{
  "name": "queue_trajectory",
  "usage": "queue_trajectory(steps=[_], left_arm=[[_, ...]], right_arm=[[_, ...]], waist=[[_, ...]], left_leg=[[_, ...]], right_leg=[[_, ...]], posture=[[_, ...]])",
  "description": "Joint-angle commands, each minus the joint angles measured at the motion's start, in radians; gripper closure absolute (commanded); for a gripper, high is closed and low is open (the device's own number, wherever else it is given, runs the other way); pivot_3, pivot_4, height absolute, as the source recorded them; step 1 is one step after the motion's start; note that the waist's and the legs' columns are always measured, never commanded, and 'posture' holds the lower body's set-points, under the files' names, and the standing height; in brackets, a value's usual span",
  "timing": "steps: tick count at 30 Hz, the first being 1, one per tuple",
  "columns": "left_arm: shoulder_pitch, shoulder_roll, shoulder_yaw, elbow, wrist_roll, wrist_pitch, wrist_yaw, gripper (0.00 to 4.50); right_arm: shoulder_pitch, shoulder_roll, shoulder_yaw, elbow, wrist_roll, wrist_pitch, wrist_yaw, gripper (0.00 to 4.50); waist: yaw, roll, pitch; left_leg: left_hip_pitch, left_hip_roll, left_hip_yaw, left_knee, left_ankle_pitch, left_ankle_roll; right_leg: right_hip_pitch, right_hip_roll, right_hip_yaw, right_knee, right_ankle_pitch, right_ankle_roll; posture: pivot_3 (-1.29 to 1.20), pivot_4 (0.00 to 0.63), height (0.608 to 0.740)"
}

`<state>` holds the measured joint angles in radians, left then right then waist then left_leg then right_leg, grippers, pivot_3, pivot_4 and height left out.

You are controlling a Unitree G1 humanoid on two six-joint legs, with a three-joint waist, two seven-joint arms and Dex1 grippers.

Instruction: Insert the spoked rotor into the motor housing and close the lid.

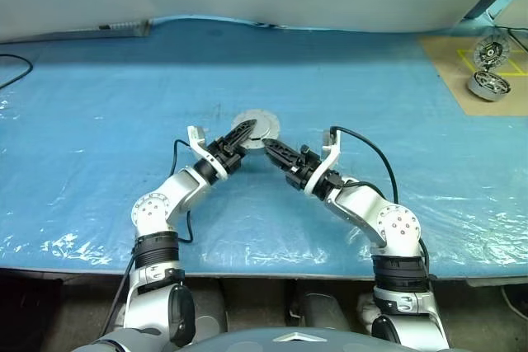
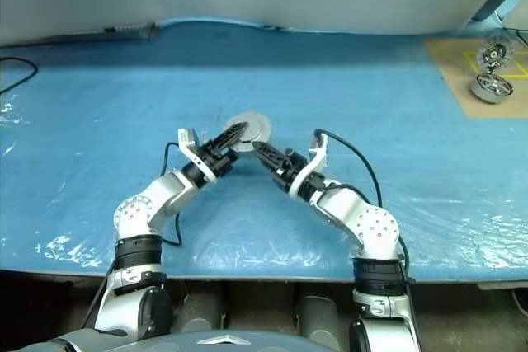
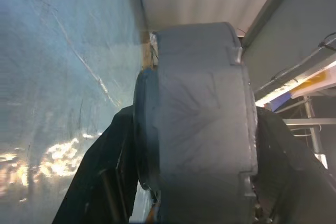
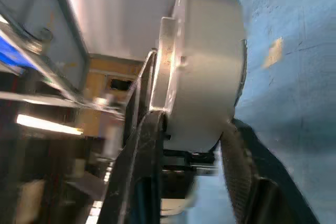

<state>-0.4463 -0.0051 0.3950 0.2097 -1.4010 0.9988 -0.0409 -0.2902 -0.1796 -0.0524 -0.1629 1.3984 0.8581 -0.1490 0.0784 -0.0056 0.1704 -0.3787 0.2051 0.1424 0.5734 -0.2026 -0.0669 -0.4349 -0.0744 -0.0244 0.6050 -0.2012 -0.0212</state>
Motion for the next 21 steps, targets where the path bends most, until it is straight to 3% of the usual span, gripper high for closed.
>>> queue_trajectory(steps=[1,3,6,13,21], left_arm=[[-0.045,0.041,0.022,-0.002,0.044,-0.062,-0.010,2.09],[-0.074,0.064,0.012,0.037,0.096,-0.088,-0.028,2.09],[-0.172,0.105,-0.004,0.164,0.208,-0.160,-0.088,2.09],[-0.421,0.161,-0.010,0.561,0.438,-0.340,-0.225,2.09],[-0.556,0.190,0.006,0.920,0.643,-0.480,-0.254,2.09]], right_arm=[[0.007,-0.076,0.020,-0.079,-0.258,-0.117,0.098,1.63],[0.016,-0.095,0.047,-0.104,-0.366,-0.174,0.148,0.96],[0.046,-0.171,0.150,-0.131,-0.655,-0.324,0.229,0.00],[0.115,-0.255,0.336,-0.060,-1.180,-0.666,0.287,0.00],[0.167,-0.199,0.315,0.006,-1.306,-0.734,0.320,0.00]], waist=[[0.002,0.000,0.000],[0.002,0.000,0.000],[0.006,0.000,0.000],[0.018,-0.003,0.001],[0.016,-0.004,0.001]], left_leg=[[0.000,0.000,-0.001,0.001,0.000,0.000],[0.000,0.000,-0.001,0.002,0.000,0.000],[0.001,0.000,-0.002,0.003,0.000,0.000],[0.000,-0.002,-0.003,0.005,0.000,0.000],[0.001,-0.003,-0.005,0.005,0.000,0.001]], right_leg=[[0.000,0.000,0.000,0.000,0.000,0.001],[-0.001,0.000,0.000,0.000,-0.002,0.006],[-0.001,0.001,-0.001,0.000,-0.003,0.008],[-0.001,-0.001,0.000,0.000,0.002,0.004],[0.001,-0.001,0.000,0.000,0.003,0.002]], posture=[[0.00,0.150,0.740],[0.00,0.150,0.740],[0.00,0.150,0.740],[0.00,0.150,0.740],[0.00,0.150,0.740]])
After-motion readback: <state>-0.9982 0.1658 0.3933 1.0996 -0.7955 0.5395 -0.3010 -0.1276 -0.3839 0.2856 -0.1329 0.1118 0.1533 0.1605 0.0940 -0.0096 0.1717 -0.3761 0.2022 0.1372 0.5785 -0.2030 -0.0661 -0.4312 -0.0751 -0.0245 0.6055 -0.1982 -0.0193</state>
